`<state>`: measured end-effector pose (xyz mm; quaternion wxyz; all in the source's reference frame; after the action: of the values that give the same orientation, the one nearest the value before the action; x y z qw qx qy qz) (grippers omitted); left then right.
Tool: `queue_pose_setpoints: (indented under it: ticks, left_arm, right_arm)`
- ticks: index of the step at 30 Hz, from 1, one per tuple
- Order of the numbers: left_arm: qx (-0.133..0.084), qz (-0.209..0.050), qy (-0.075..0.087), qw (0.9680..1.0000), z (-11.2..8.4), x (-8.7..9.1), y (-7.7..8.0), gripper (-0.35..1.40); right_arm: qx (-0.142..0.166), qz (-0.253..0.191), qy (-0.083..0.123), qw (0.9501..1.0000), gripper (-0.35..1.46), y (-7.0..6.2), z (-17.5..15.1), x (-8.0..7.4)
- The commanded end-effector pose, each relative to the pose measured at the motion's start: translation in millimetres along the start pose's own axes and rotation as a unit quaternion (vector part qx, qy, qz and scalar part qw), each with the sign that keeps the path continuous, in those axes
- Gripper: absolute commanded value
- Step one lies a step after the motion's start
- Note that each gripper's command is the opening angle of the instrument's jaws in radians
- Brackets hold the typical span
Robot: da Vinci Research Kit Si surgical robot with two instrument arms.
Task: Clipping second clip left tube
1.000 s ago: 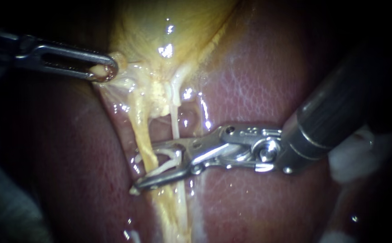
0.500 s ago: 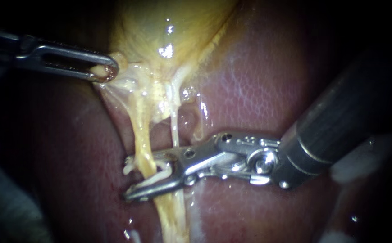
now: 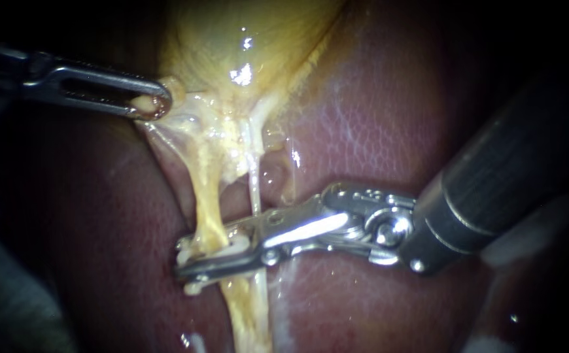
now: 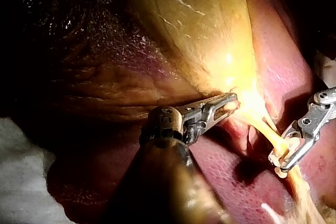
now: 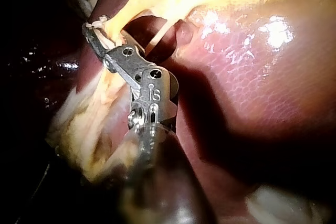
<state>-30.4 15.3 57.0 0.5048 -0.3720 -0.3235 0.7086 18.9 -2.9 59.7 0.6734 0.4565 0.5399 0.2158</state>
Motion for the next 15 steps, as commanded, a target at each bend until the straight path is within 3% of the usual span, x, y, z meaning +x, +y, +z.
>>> queue_pose_setpoints:
  ticks: [1, 3, 4, 15]
  left_arm:
    - [0.0, 0.0, 0.0, 1.0, 0.0, 0.0, 0.0, -0.35]
    - [0.0, 0.0, 0.0, 1.0, 0.0, 0.0, 0.0, -0.35]
    - [0.0, 0.0, 0.0, 1.0, 0.0, 0.0, 0.0, -0.35]
    - [0.0, 0.0, 0.0, 1.0, 0.0, 0.0, 0.0, -0.35]
  right_arm:
    - [0.0, 0.0, 0.0, 1.0, -0.09, 0.0, 0.0, 0.0]
    - [0.0, 0.006, 0.0, 1.0, -0.2, 0.0, -0.1, 0.0]
    - [0.001, 0.009, -0.001, 1.0, -0.35, -0.1, -0.3, -0.1]
    - [-0.002, 0.013, 0.0, 0.9999, -0.35, -0.1, -0.7, -0.6]
